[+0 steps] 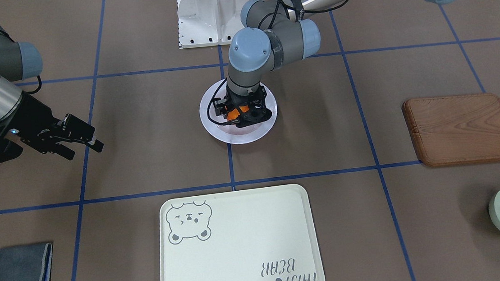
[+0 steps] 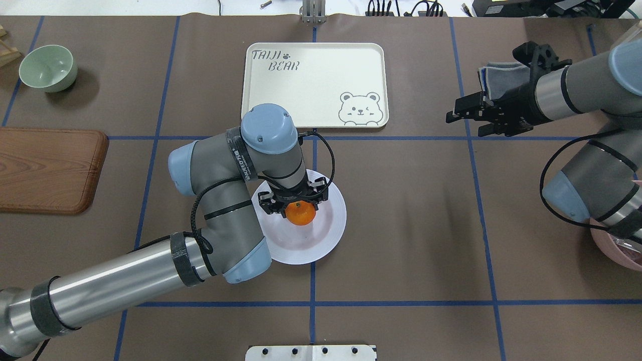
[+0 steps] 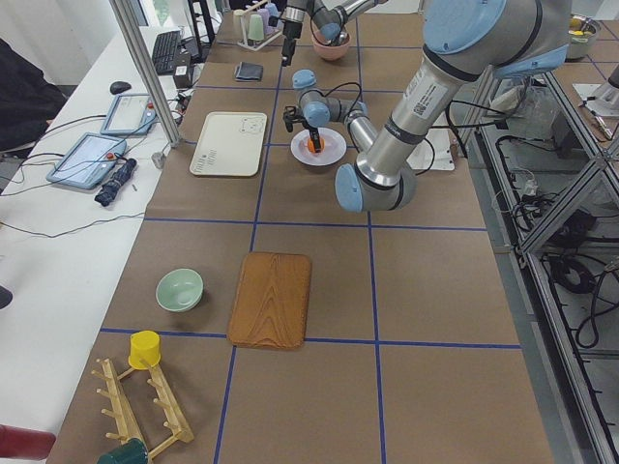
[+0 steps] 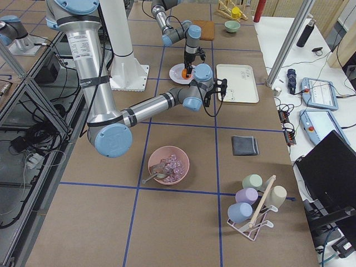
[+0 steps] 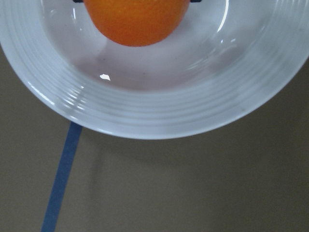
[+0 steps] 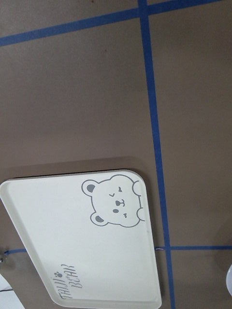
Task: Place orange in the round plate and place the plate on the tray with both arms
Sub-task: 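Set the orange on the white plate with left gripper while right arm approaches, then withdraw the left gripper while the right gripper reaches to the plate rim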
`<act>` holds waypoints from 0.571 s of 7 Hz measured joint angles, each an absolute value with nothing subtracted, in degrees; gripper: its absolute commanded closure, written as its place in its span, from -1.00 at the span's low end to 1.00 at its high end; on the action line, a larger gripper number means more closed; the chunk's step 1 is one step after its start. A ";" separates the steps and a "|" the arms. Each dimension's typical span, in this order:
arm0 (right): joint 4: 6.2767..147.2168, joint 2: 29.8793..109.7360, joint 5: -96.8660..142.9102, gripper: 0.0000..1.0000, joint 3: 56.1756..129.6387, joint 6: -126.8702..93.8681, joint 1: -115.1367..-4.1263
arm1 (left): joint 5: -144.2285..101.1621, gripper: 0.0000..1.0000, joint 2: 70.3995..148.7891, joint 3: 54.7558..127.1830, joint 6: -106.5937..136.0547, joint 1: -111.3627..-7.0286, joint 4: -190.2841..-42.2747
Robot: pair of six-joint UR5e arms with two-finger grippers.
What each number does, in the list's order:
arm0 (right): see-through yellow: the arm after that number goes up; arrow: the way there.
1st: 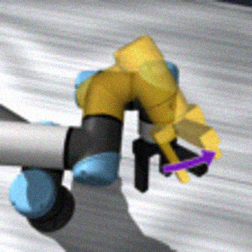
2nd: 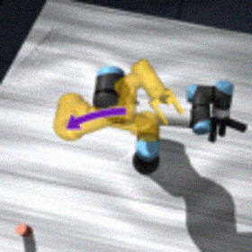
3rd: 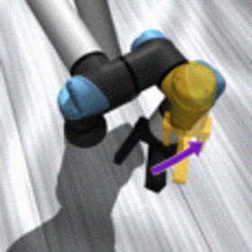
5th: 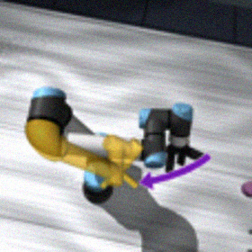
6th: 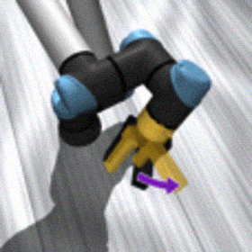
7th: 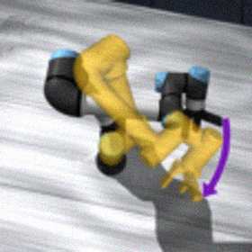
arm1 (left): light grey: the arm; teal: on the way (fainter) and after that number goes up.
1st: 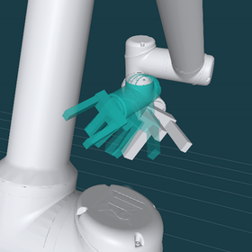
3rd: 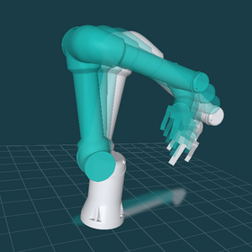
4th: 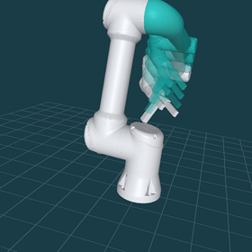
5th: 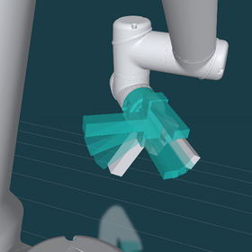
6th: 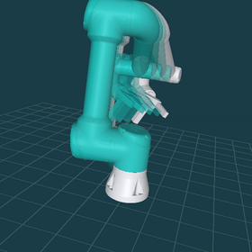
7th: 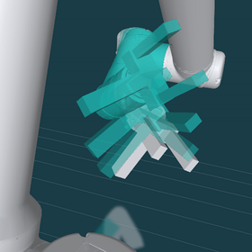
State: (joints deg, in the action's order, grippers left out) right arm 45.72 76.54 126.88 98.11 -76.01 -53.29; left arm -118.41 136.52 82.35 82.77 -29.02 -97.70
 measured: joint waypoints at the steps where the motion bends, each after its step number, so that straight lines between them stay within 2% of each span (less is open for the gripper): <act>1: 45.18 76.24 126.78 -1.00 98.14 -76.65 -52.53 | -118.29 -0.98 135.52 84.85 82.41 -29.24 -97.45; 4: 42.81 74.66 123.36 -1.00 97.79 -78.71 -46.85 | -118.62 -0.98 129.09 93.12 73.58 -34.64 -96.02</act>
State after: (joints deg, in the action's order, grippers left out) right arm 42.81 74.66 123.36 97.79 -78.71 -46.85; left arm -118.62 129.09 93.12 73.58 -34.64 -96.02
